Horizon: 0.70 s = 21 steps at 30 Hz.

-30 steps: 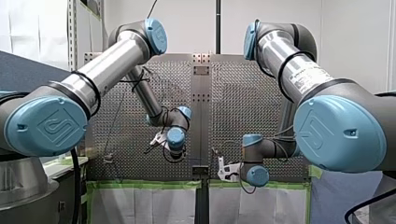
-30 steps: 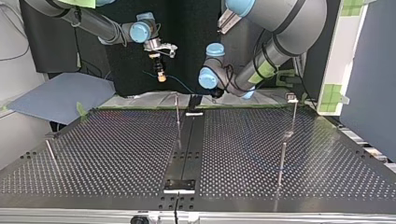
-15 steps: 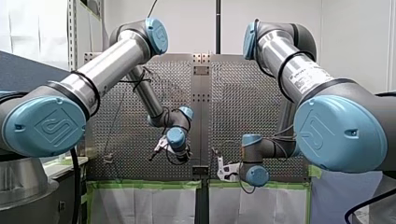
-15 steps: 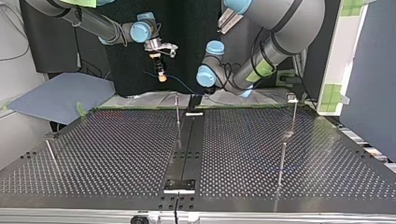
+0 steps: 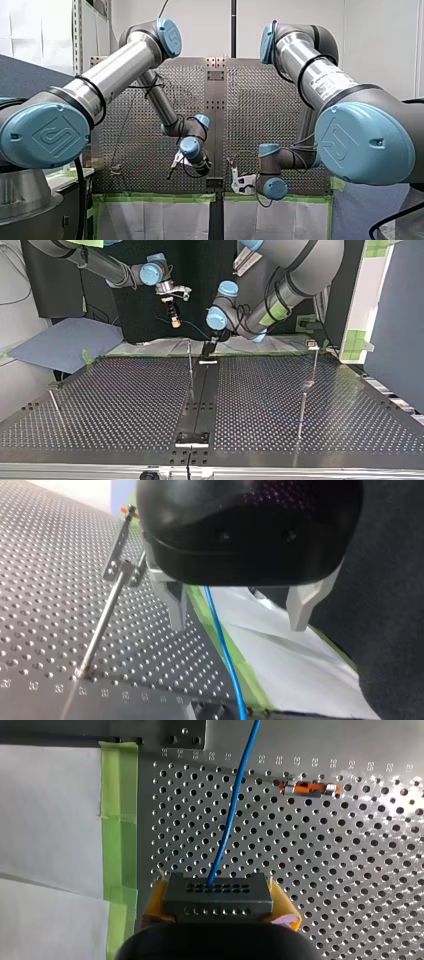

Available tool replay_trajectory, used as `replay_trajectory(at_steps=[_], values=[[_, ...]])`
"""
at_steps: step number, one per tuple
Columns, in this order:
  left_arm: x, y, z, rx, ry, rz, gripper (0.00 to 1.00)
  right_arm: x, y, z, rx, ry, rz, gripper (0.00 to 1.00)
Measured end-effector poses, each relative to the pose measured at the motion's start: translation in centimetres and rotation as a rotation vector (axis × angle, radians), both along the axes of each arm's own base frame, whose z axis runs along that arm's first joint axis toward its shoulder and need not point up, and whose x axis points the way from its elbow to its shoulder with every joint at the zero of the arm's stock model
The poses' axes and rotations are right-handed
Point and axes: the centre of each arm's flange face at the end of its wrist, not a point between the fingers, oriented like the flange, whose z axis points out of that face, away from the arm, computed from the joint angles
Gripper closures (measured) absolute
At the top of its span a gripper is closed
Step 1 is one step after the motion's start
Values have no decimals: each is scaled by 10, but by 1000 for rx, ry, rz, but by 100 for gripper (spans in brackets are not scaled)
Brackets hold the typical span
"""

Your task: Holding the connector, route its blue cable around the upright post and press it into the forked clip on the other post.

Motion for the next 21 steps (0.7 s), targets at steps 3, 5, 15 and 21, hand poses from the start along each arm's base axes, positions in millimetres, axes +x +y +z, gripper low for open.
replay_trajectory(at_steps=[3, 5, 15, 21], values=[[-2, -3, 0, -27, 6, 7, 0, 1, 0, 0, -2, -3, 10, 100], [-3, -4, -1, -38, 9, 12, 0, 2, 1, 0, -2, -4, 16, 100], [-6, -3, -12, -9, 3, 40, 0, 5, 2, 1, -8, -12, 40, 100], [-9, -5, -38, 29, -14, 51, 0, 5, 2, 1, -10, -13, 44, 100]])
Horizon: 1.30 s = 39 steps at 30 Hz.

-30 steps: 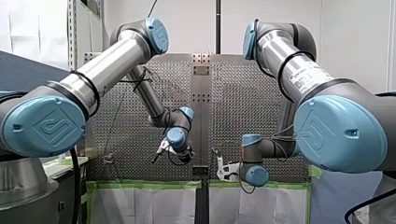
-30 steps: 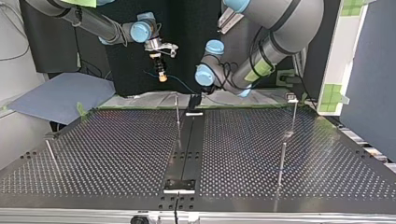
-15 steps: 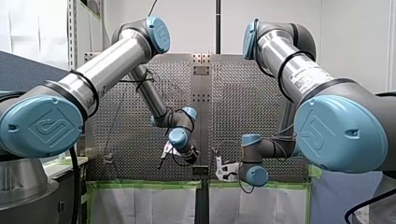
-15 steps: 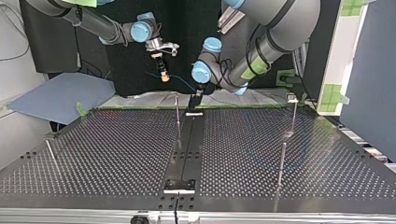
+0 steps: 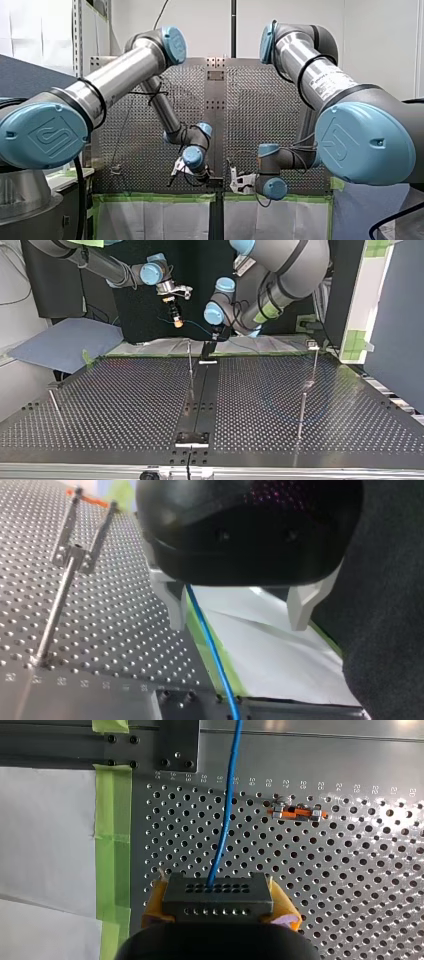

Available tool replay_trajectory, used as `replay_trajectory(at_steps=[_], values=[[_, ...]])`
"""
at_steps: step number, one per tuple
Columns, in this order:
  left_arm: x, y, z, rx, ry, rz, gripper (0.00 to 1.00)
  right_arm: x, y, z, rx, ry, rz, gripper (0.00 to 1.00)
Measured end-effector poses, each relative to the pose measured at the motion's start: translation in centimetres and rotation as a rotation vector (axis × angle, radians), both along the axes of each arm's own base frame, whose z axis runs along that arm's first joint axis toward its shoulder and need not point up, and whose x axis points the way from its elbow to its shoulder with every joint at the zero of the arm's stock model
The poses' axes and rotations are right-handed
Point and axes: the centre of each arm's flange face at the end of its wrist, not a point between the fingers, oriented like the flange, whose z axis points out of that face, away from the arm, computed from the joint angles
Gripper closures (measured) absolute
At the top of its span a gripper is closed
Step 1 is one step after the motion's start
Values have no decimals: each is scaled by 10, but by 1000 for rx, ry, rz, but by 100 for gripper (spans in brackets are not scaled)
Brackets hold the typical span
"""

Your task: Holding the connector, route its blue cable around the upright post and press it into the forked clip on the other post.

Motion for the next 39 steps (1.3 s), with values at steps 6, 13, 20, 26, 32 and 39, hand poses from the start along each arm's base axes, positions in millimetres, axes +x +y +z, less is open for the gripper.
replay_trajectory(at_steps=[6, 13, 20, 26, 32, 39], values=[[8, -6, -1, -33, -52, 18, 0, 0, 0, 0, 1, 0, 0, 100], [16, -12, 2, -87, -109, 25, 0, 0, -1, 0, 0, 0, -1, 100], [22, -19, 5, -151, -157, 26, 0, -2, -2, 0, 1, 1, -8, 100], [23, -25, 7, -177, -188, 22, 16, -3, -3, 0, 1, 1, -10, 100], [21, -28, 7, -180, -191, 18, 68, -4, -4, 0, 1, 1, -13, 100], [18, -30, 6, -176, -183, -2, 84, -5, -5, 0, 3, -2, -18, 100]])
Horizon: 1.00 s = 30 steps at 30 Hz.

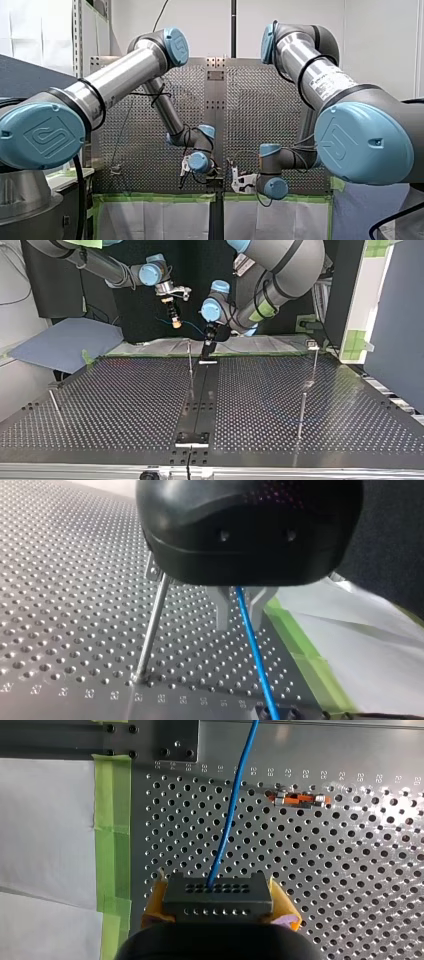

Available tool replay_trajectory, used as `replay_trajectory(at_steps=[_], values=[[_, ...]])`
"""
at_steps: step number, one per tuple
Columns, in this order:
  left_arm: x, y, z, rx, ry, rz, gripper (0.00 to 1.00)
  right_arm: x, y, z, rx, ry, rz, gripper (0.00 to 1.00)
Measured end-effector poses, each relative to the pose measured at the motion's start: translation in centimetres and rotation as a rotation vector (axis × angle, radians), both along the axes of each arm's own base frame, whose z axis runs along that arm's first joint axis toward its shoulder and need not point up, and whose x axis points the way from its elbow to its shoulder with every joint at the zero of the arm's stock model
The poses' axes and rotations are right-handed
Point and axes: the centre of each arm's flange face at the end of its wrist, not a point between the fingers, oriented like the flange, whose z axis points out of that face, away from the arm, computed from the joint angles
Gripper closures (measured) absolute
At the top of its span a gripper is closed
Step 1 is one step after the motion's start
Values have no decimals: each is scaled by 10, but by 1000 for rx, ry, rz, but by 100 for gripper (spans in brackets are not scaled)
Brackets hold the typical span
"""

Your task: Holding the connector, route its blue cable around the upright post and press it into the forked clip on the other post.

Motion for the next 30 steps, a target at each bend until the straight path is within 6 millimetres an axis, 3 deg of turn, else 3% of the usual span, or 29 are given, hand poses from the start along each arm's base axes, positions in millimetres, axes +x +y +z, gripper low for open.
replay_trajectory(at_steps=[1, 4, 18, 30], values=[[0, 0, 0, 1, 1, -2, 92, 0, 0, 0, 0, 0, -1, 100], [-2, -2, 0, 13, -2, -10, 100, 0, 0, 0, 0, 0, -1, 100], [-8, -12, 0, 55, -22, -61, 100, -3, -4, 0, 1, -7, -11, 100], [-10, -17, 2, 46, -47, -48, 100, -8, -19, 4, -10, -19, -31, 100]])
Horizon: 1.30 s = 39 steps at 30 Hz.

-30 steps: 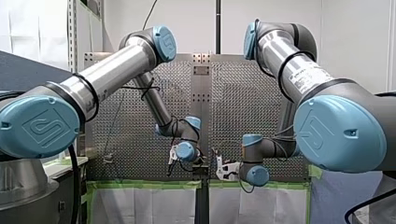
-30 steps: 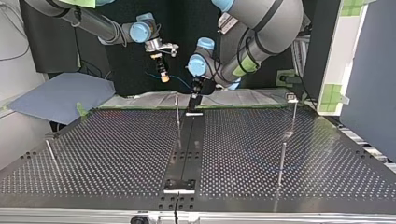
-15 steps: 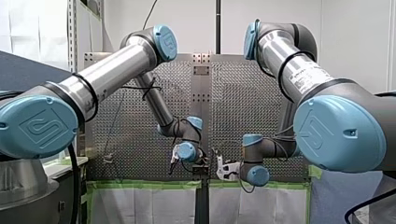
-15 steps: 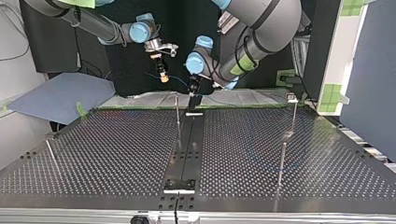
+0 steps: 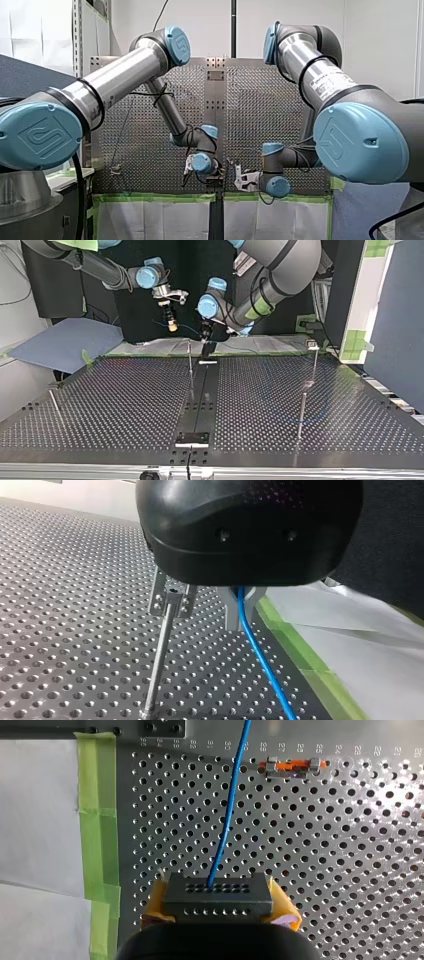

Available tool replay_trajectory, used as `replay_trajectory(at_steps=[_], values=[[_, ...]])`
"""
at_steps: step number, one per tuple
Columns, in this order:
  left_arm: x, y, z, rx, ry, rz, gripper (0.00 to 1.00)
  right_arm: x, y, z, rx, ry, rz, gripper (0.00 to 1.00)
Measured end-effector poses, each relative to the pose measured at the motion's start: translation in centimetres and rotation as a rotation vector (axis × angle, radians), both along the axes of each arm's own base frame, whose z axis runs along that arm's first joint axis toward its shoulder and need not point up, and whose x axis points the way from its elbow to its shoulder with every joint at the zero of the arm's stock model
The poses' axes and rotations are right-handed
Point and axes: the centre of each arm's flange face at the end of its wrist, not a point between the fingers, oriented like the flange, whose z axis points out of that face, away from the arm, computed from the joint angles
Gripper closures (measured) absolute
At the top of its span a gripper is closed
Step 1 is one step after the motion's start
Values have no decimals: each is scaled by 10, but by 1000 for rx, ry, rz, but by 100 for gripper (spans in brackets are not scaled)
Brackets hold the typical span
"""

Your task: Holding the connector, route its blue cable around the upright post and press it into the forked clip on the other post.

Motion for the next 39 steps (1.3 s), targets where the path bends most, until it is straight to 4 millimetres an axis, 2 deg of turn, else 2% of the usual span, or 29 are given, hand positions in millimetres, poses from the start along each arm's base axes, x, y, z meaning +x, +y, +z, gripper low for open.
replay_trajectory(at_steps=[12, 39], values=[[3, -6, 4, -76, -32, 13, 100, -3, -18, 5, -6, -3, -18, 100], [8, -9, 7, -93, -41, 20, 100, -12, -52, 14, -20, -15, -56, 100]])
